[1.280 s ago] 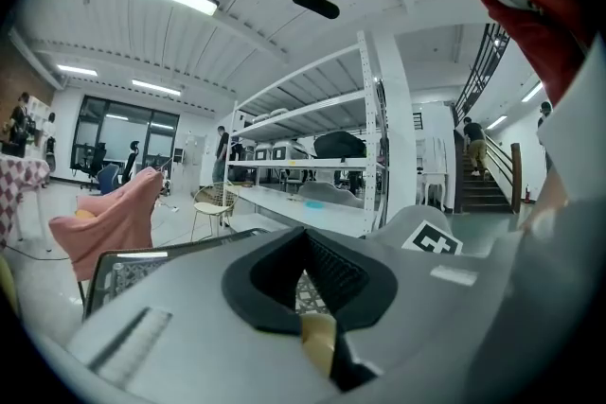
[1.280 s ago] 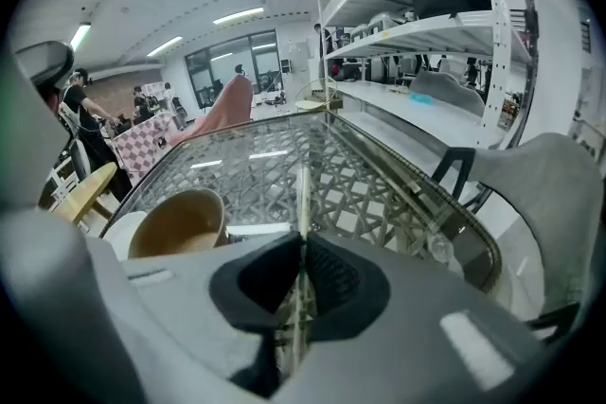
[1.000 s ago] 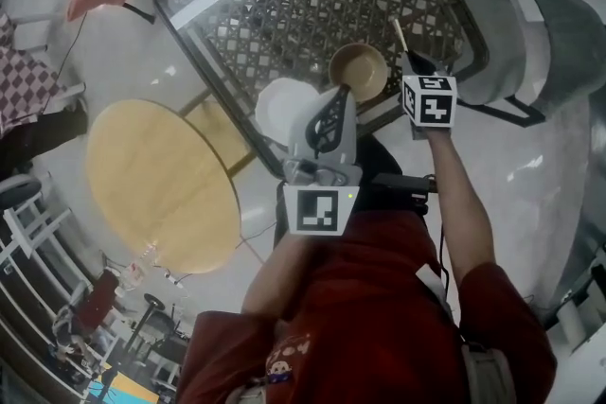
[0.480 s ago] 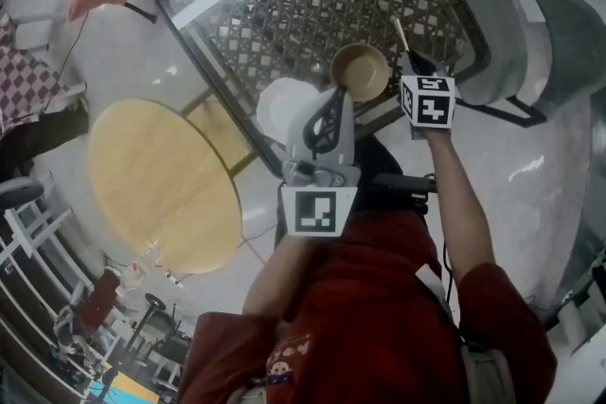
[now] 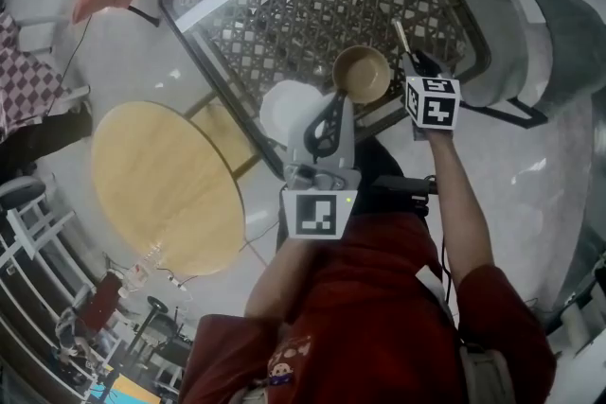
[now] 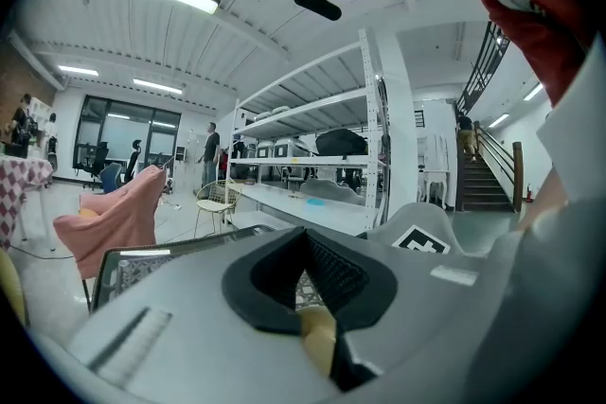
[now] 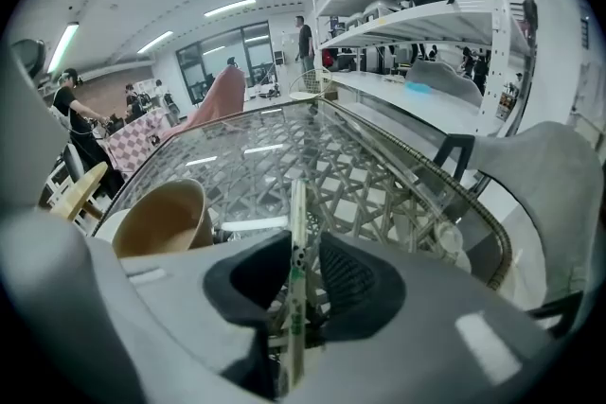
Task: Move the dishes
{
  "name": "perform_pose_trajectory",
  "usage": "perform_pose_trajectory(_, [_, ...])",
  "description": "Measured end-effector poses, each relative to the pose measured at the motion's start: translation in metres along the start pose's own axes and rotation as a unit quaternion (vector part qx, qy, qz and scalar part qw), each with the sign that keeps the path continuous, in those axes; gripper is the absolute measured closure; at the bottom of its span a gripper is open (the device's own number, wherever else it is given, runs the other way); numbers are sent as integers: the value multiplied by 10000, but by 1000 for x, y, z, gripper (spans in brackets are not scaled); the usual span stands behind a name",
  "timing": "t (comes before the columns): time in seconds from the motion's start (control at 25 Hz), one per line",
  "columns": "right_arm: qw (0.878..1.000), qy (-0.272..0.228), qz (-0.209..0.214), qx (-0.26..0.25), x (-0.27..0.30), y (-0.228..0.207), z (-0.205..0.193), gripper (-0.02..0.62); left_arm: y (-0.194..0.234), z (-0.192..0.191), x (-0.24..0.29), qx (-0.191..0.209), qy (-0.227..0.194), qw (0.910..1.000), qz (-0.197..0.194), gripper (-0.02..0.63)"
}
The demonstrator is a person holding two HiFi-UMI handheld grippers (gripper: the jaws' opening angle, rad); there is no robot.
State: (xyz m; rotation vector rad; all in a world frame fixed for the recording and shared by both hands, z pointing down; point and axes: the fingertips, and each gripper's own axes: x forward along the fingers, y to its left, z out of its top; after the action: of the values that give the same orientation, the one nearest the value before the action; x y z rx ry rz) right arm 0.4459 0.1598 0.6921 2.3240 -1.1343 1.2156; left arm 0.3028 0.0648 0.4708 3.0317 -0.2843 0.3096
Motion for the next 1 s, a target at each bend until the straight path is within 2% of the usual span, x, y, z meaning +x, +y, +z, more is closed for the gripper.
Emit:
perform_pose_trajectory(0.12, [10000, -90, -7, 42, -3, -1, 6, 506, 2, 3, 0, 30, -36, 10000, 13, 598])
perform_pose_trajectory(0.24, [9998, -182, -32, 28, -9, 1, 13, 505, 0, 5, -3, 532, 66, 9984, -160, 598])
perform_pose_trajectory(0.36, [9992, -392, -67, -2, -19, 5, 23, 505, 7, 13, -6, 62, -177, 9998, 89, 598])
perform_pose_trajectory(0.44, [9983, -574, -70, -32, -28, 9, 34, 505, 11, 20, -7, -61, -307, 9993, 199, 600])
perform_pose_trajectory(0.72, [9932, -1070, 145, -442, -57, 37, 68, 505, 24, 29, -21, -44, -324, 9987, 386, 600])
perform_pose_trajectory(1.0, [9837, -1559, 339, -829, -88, 69, 94, 505, 41, 41, -44, -95, -565, 9957, 723, 598])
